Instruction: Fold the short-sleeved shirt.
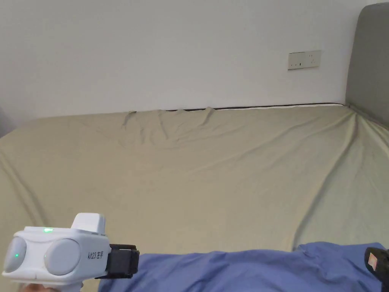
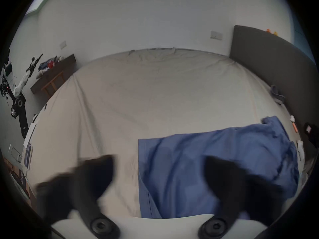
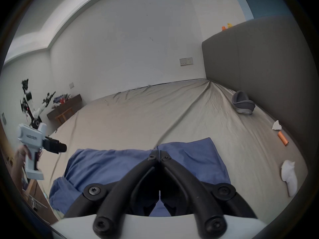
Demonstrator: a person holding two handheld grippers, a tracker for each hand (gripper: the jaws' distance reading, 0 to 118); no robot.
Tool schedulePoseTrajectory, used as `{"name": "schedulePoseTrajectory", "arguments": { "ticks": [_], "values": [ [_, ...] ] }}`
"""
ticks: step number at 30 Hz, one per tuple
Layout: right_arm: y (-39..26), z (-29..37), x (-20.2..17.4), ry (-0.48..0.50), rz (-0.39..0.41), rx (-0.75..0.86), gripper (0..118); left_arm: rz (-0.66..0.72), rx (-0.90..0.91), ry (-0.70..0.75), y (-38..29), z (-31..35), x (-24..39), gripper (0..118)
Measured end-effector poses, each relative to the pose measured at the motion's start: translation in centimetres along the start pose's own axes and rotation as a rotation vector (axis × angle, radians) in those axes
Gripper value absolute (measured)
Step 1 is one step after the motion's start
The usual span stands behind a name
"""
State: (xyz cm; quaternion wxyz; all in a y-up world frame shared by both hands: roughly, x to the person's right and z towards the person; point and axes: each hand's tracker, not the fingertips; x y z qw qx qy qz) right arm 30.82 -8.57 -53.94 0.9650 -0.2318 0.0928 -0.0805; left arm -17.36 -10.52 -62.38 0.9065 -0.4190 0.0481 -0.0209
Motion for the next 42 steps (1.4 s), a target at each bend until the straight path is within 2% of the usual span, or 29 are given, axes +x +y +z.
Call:
{"name": "schedulePoseTrajectory", "arguments": {
  "ticks": [1,6,8,9,10,13,14,18,19,21,22,23,24,26,28,29,31,32,33,35,36,38,39,42],
  "values": [
    [0.0,-0.5,0.5,0.004,-0.003,0.003,0,-0.007,0.012,0.001,-0.2,-1.3,0.1,112],
    [-0.2,-1.7,1.4,-0.023,0.012,-0.002,0,-0.127,-0.110,0.035,0.1,-7.0,1.1,110],
    [-0.2,-2.2,1.6,-0.034,0.019,-0.017,0,-0.115,-0.118,0.038,-0.1,-8.2,1.4,104],
    [-0.2,-2.3,1.7,-0.035,0.020,-0.024,0,-0.114,-0.130,0.036,-0.3,-8.1,2.0,92],
    [-0.2,-2.3,1.7,-0.035,0.020,-0.026,0,-0.126,-0.140,0.018,-0.4,-8.3,2.1,65],
    [-0.2,-2.2,1.6,-0.053,0.030,-0.031,0,-0.086,-0.130,-0.086,-0.7,-7.4,2.7,19],
    [-0.1,-2.1,1.6,-0.053,0.030,-0.027,0,-0.093,-0.124,-0.109,-0.7,-7.2,3.0,15],
    [0.4,-2.2,1.6,-0.058,0.026,-0.045,2,-0.138,-0.133,-0.096,-1.0,-7.4,3.4,12],
    [0.6,-2.4,1.5,-0.063,0.029,-0.055,19,-0.135,-0.133,-0.102,-1.0,-7.3,3.3,9],
    [1.1,-3.4,1.7,-0.102,0.036,-0.122,77,-0.118,-0.145,-0.132,-0.9,-7.2,3.0,7],
    [1.2,-4.0,2.4,-0.121,0.039,-0.143,101,-0.113,-0.144,-0.136,-0.9,-7.0,2.8,6],
    [1.5,-5.0,2.8,-0.142,0.046,-0.164,108,-0.099,-0.149,-0.166,-0.8,-6.9,2.6,6],
    [1.8,-6.3,3.2,-0.159,0.058,-0.206,108,-0.049,-0.155,-0.232,-0.6,-6.8,2.1,6],
    [1.8,-9.6,5.6,-0.186,0.076,-0.298,108,0.035,-0.154,-0.305,-0.5,-7.0,1.3,5],
    [1.9,-12.7,6.4,-0.242,0.078,-0.373,107,0.037,-0.157,-0.292,-0.8,-7.5,1.2,4],
    [1.6,-14.1,7.1,-0.245,0.059,-0.372,105,0.042,-0.154,-0.288,-1.0,-7.3,1.4,4],
    [1.1,-16.3,7.6,-0.234,0.077,-0.433,100,0.048,-0.143,-0.300,-1.1,-7.2,1.3,4],
    [0.7,-17.3,7.6,-0.223,0.086,-0.463,92,0.065,-0.145,-0.310,-1.0,-7.3,1.0,4],
    [0.5,-17.8,7.4,-0.246,0.087,-0.468,73,0.103,-0.147,-0.326,-0.9,-7.0,0.9,4],
    [-0.2,-17.9,7.3,-0.246,0.117,-0.464,24,0.139,-0.152,-0.350,-0.8,-7.1,0.4,4],
    [0.3,-17.2,7.0,-0.295,0.171,-0.395,4,0.150,-0.149,-0.357,-0.8,-7.0,0.2,4],
    [0.9,-15.5,7.6,-0.128,0.044,-0.314,4,0.169,-0.144,-0.377,-0.4,-6.3,-0.4,4],
    [1.4,-14.9,7.7,-0.141,-0.002,-0.356,4,0.183,-0.127,-0.383,-0.2,-5.7,-0.7,4],
    [3.0,-11.4,7.6,-0.101,0.027,-0.249,4,0.272,-0.046,-0.473,0.9,-3.2,-2.2,4]
  ]
}}
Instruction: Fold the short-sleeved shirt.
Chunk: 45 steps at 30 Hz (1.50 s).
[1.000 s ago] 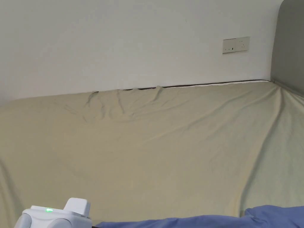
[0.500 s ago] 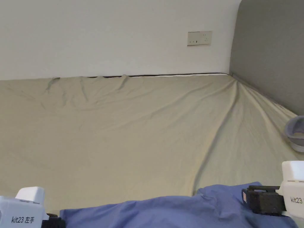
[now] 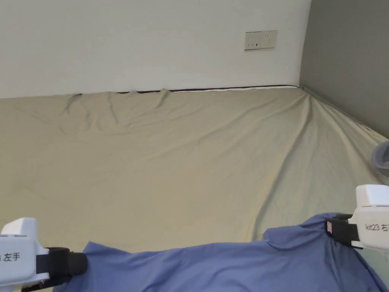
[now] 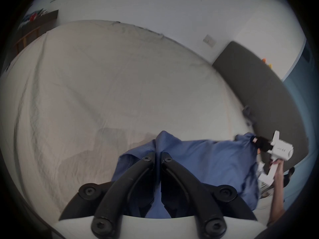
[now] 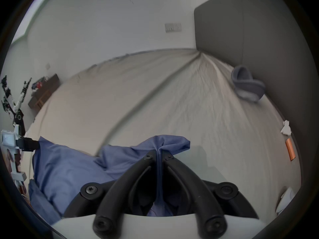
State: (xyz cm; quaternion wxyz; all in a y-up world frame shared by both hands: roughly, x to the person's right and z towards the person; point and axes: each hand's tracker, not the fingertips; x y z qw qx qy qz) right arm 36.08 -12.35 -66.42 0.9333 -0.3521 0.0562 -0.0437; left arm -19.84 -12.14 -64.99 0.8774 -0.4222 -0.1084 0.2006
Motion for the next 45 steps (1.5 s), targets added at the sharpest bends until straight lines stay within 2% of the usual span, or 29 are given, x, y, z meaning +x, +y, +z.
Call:
{"name": "schedulePoseTrajectory", "arguments": {
  "ticks": [2,5,10,16,18,20,22,24,27,30,32,33,34,35,36,37,38,39,40,43,44,45],
  "values": [
    [0.1,3.1,0.5,0.043,-0.074,0.068,4,-0.036,0.052,-0.006,0.2,2.2,0.8,4],
    [-0.6,8.0,0.1,0.111,-0.137,0.147,4,-0.076,0.098,0.015,-0.3,5.6,2.3,4],
    [-3.5,16.2,-0.7,0.115,-0.184,0.251,4,-0.109,0.197,0.059,-3.5,12.6,5.1,4],
    [-11.2,23.6,-1.6,0.127,-0.207,0.219,4,-0.081,0.224,0.119,-11.0,18.9,6.6,4],
    [-14.2,24.7,-1.8,0.064,-0.201,0.153,4,-0.070,0.215,0.147,-13.9,19.4,6.4,4],
    [-17.0,24.5,-2.1,0.001,-0.156,0.081,4,-0.045,0.198,0.178,-16.6,19.3,5.6,4],
    [-18.8,24.2,-2.9,-0.088,-0.157,-0.028,4,-0.019,0.151,0.224,-18.9,18.7,5.0,4],
    [-20.4,23.9,-3.6,-0.153,-0.136,-0.064,4,-0.023,0.113,0.271,-21.0,18.2,4.5,4],
    [-22.1,23.6,-4.1,-0.169,-0.076,-0.134,4,-0.016,0.085,0.298,-23.3,17.8,3.8,4],
    [-22.5,23.0,-3.9,-0.179,-0.102,-0.105,5,-0.007,0.061,0.296,-24.3,17.3,3.2,4],
    [-22.4,22.7,-4.1,-0.193,-0.096,-0.100,35,0.004,0.064,0.291,-24.5,17.3,3.1,6],
    [-22.3,22.8,-4.4,-0.205,-0.071,-0.100,43,0.016,0.076,0.279,-24.6,17.4,3.1,9],
    [-22.2,22.9,-4.8,-0.234,-0.034,-0.106,43,0.026,0.098,0.249,-24.5,17.6,3.1,9],
    [-22.1,22.9,-5.1,-0.279,-0.007,-0.112,70,0.029,0.106,0.242,-24.3,18.0,3.4,20],
    [-22.0,23.2,-5.5,-0.301,0.018,-0.105,86,0.024,0.118,0.238,-24.1,18.2,3.7,40],
    [-21.6,24.0,-5.8,-0.295,0.043,-0.054,91,-0.003,0.144,0.238,-23.8,18.4,4.2,74],
    [-21.1,24.6,-6.1,-0.280,0.057,-0.015,91,-0.026,0.154,0.235,-23.5,18.7,4.5,96],
    [-20.4,25.6,-6.6,-0.239,0.048,0.039,91,-0.034,0.158,0.231,-23.1,19.0,5.0,111],
    [-19.8,26.1,-6.8,-0.220,0.043,0.066,91,-0.048,0.165,0.231,-22.8,19.3,5.1,115],
    [-17.5,26.9,-7.6,-0.125,0.013,0.217,91,-0.050,0.209,0.222,-21.3,19.8,5.4,114],
    [-16.9,27.2,-8.0,-0.100,0.015,0.261,89,-0.044,0.210,0.226,-20.8,19.7,5.3,115],
    [-16.1,27.1,-8.3,-0.078,0.020,0.298,80,-0.031,0.209,0.238,-20.3,19.6,5.2,114]
  ]
}}
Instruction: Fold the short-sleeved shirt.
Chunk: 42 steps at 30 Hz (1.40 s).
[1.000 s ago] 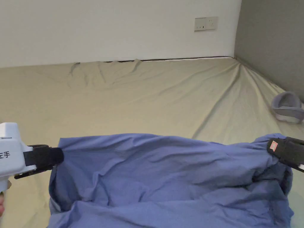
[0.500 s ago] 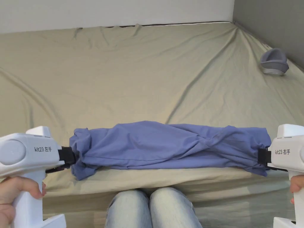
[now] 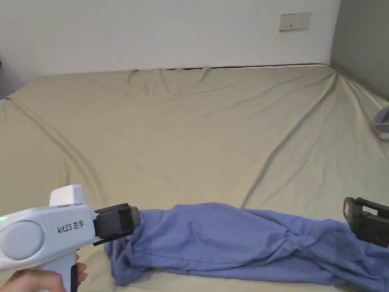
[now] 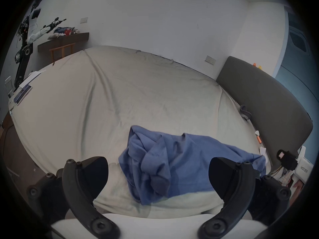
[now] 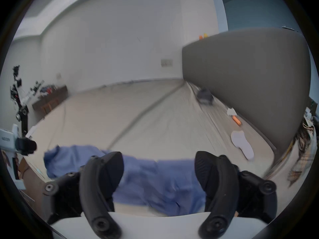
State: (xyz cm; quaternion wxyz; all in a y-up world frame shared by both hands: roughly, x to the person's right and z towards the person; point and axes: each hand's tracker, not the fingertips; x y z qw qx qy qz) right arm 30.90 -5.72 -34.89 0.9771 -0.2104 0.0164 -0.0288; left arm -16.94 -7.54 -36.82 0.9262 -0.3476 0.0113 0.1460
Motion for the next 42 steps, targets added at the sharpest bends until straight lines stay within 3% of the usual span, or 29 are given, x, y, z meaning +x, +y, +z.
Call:
{"name": "schedulePoseTrajectory", "arguments": {
  "ticks": [2,3,6,13,14,15,16,17,18,20,21,24,25,27,28,29,30,32,38,42],
  "values": [
    [1.0,-1.0,-0.4,0.061,0.002,0.020,20,0.010,-0.008,0.015,0.6,-0.7,-0.2,111],
    [1.4,-1.7,-0.7,0.108,-0.004,0.009,0,0.008,-0.014,0.036,0.7,-1.0,-0.4,100],
    [1.8,-3.6,-0.8,0.206,-0.057,-0.004,0,-0.029,-0.030,0.064,0.9,-2.6,-0.9,0],
    [1.3,-6.4,-0.7,0.273,-0.125,-0.012,0,0.084,-0.084,-0.023,0.2,-5.6,-2.3,0],
    [1.2,-6.6,-0.7,0.277,-0.129,-0.015,0,0.089,-0.080,-0.036,0.2,-5.7,-2.4,6],
    [1.2,-6.8,-0.6,0.280,-0.138,-0.019,0,0.114,-0.061,-0.079,0.0,-5.9,-2.5,27],
    [1.2,-6.9,-0.5,0.280,-0.148,-0.019,0,0.131,-0.061,-0.099,-0.1,-6.2,-2.6,78],
    [1.2,-7.0,-0.4,0.284,-0.157,-0.019,0,0.132,-0.075,-0.096,-0.3,-6.6,-2.6,102],
    [1.2,-7.0,-0.3,0.291,-0.166,-0.019,0,0.126,-0.087,-0.086,-0.1,-7.1,-2.6,112],
    [1.3,-7.1,-0.1,0.301,-0.177,-0.023,0,0.102,-0.097,-0.074,-0.7,-7.6,-2.2,115],
    [1.3,-7.0,-0.1,0.301,-0.179,-0.021,0,0.067,-0.111,-0.048,-1.0,-8.1,-2.3,110],
    [1.2,-6.9,0.5,0.297,-0.190,-0.022,0,0.068,-0.211,-0.046,-0.1,-9.8,-1.8,110],
    [1.1,-6.7,0.6,0.293,-0.192,-0.023,0,0.081,-0.225,-0.056,-0.1,-10.1,-1.7,105],
    [0.9,-6.6,1.1,0.280,-0.198,-0.029,0,0.145,-0.224,-0.099,-0.7,-11.8,-1.2,74],
    [0.8,-6.5,1.3,0.273,-0.203,-0.031,0,0.173,-0.233,-0.090,-0.7,-11.9,-1.2,44],
    [0.7,-6.2,1.5,0.268,-0.206,-0.033,0,0.180,-0.241,-0.074,-0.5,-12.0,-1.2,22],
    [0.6,-6.0,1.7,0.264,-0.205,-0.036,0,0.185,-0.235,-0.071,-0.4,-11.7,-1.1,13],
    [0.5,-5.5,2.3,0.247,-0.202,-0.033,0,0.200,-0.174,-0.140,0.3,-10.0,-0.4,13],
    [-0.1,-4.5,3.1,0.221,-0.232,-0.030,0,0.012,-0.015,-0.323,2.9,-5.0,7.3,13],
    [-0.7,-4.1,2.9,0.222,-0.251,-0.039,0,-0.025,-0.116,-0.473,2.0,-8.0,13.8,12]
  ]
}}
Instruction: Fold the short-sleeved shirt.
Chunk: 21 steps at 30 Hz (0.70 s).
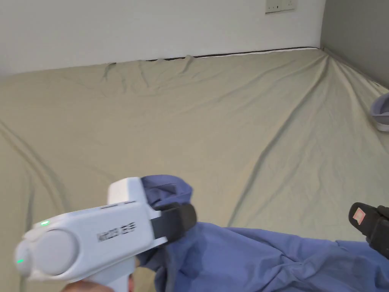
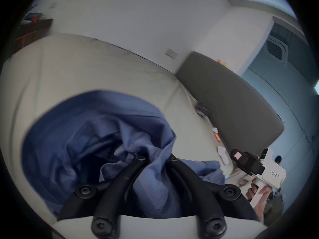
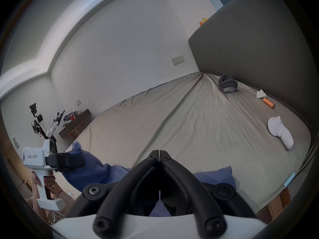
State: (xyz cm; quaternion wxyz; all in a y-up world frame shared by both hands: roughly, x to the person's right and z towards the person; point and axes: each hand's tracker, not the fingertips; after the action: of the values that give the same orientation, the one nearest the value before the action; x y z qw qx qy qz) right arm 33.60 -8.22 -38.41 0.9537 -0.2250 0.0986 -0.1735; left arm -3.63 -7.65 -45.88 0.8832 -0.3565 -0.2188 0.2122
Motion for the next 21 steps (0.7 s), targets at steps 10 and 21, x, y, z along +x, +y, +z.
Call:
{"name": "schedulePoseTrajectory", "arguments": {
  "ticks": [10,21],
  "values": [
    [-0.9,1.1,1.2,-0.022,-0.049,-0.021,0,-0.079,-0.323,-0.059,-4.9,-12.5,6.6,74],
    [-0.3,1.3,1.2,-0.004,-0.029,0.001,0,-0.215,0.132,0.080,0.7,3.1,4.4,56]
  ]
}}
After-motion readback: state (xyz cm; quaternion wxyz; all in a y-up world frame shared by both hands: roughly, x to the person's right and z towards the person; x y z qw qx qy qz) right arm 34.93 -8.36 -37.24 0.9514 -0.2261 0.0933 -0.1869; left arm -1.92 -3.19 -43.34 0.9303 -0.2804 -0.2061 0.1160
